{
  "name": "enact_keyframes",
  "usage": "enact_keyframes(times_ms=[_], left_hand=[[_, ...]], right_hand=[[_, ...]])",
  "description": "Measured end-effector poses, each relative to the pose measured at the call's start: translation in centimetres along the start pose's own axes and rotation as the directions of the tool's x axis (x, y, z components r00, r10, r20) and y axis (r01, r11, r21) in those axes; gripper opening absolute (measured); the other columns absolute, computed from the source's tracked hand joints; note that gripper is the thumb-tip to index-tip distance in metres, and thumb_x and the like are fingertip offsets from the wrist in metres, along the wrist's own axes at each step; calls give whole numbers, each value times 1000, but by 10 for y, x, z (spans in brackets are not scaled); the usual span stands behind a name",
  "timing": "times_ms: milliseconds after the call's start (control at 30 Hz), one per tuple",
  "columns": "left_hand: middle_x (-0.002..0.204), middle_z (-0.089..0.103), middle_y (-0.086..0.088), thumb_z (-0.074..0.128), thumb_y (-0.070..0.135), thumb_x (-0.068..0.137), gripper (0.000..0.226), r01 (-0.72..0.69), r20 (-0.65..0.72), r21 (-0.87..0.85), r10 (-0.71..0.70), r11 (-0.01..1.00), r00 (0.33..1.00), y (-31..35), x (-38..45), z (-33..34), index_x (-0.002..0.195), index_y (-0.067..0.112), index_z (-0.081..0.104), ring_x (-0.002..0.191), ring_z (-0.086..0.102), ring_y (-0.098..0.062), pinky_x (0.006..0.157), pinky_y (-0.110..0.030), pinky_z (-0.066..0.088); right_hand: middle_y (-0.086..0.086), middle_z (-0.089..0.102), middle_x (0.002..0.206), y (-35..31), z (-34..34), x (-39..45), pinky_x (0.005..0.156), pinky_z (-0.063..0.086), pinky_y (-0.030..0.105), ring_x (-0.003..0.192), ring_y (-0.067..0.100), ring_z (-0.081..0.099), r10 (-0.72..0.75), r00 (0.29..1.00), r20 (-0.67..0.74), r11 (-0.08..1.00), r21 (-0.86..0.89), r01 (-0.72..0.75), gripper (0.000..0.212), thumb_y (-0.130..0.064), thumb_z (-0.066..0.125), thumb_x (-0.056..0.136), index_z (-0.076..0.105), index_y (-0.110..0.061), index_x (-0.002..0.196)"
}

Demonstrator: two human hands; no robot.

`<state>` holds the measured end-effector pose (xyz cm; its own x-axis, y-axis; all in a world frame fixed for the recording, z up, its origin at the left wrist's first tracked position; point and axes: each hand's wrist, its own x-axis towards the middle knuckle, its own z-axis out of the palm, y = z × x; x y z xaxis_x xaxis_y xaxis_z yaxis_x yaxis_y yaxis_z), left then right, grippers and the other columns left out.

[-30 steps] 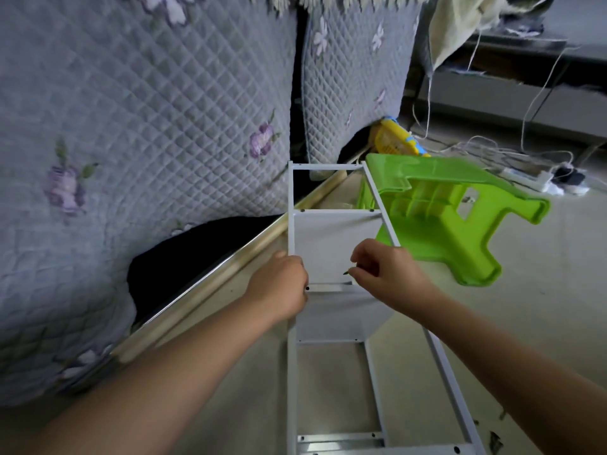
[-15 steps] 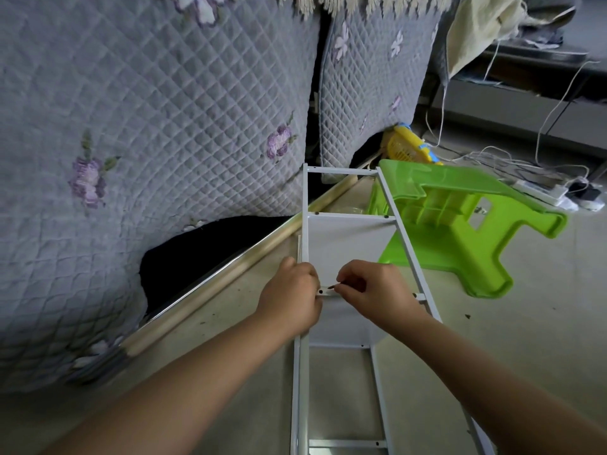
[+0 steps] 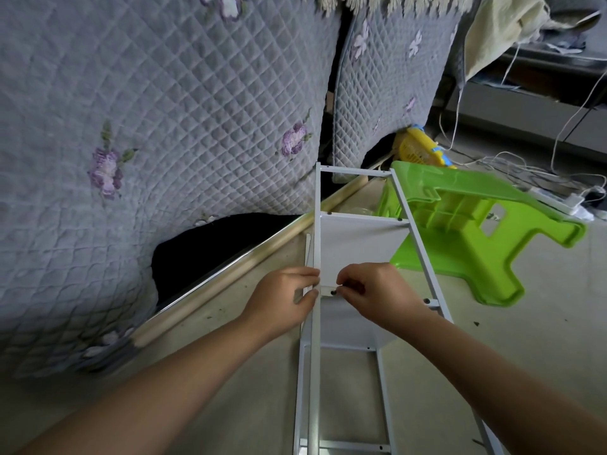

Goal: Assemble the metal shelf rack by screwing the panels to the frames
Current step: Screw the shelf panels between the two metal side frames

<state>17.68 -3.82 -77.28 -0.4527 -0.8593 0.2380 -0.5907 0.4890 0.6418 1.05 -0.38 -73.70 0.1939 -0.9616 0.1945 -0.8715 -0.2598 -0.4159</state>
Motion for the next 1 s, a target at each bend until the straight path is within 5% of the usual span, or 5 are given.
enact_keyframes(times_ms=[233, 333, 533, 800, 1000], left_hand=[[118, 65, -2, 65, 5, 83, 23, 41, -77, -145, -52, 989, 996, -5, -4, 6, 106, 4, 70, 105, 53, -2, 87, 8, 27], [121, 63, -1, 64, 6, 84, 26, 61, -48, -206, -72, 977, 996, -8, -4, 5, 110, 6, 69, 109, 54, -3, 94, -4, 35], [124, 61, 0, 62, 7, 86, 28, 99, -11, -252, -105, 963, 994, -6, -4, 4, 114, 6, 66, 115, 55, -9, 101, -19, 39], [125, 60, -2, 63, 7, 86, 28, 151, 26, -306, -150, 940, 988, -3, -5, 3, 114, 5, 66, 116, 55, -12, 105, -27, 41], [125, 60, -1, 62, 5, 86, 28, 173, 41, -319, -168, 932, 985, -3, -7, 1, 114, 5, 66, 117, 55, -12, 105, -28, 41]], right_hand=[[1, 59, 47, -5, 3, 8, 42, 33, 15, 41, 18, 56, -175, 981, 86, 962, -195, 189, 10, -9, 59, 62, 66, -12, 55], [0, 54, 46, -7, 2, 13, 43, 27, 13, 39, 17, 54, -214, 968, 131, 939, -246, 241, 11, -12, 62, 61, 64, -14, 50], [7, 62, 105, -13, -2, 21, 80, 40, 27, 99, 22, 57, -141, 939, 313, 914, -323, 246, 30, -24, 42, 98, 66, -12, 109], [6, 61, 108, -15, -4, 23, 86, 45, 30, 101, 23, 57, -124, 902, 415, 886, -363, 289, 30, -22, 42, 97, 65, -12, 113], [7, 61, 107, -18, -1, 21, 81, 40, 25, 100, 22, 57, -94, 927, 364, 928, -304, 214, 27, -21, 47, 95, 67, -12, 111]])
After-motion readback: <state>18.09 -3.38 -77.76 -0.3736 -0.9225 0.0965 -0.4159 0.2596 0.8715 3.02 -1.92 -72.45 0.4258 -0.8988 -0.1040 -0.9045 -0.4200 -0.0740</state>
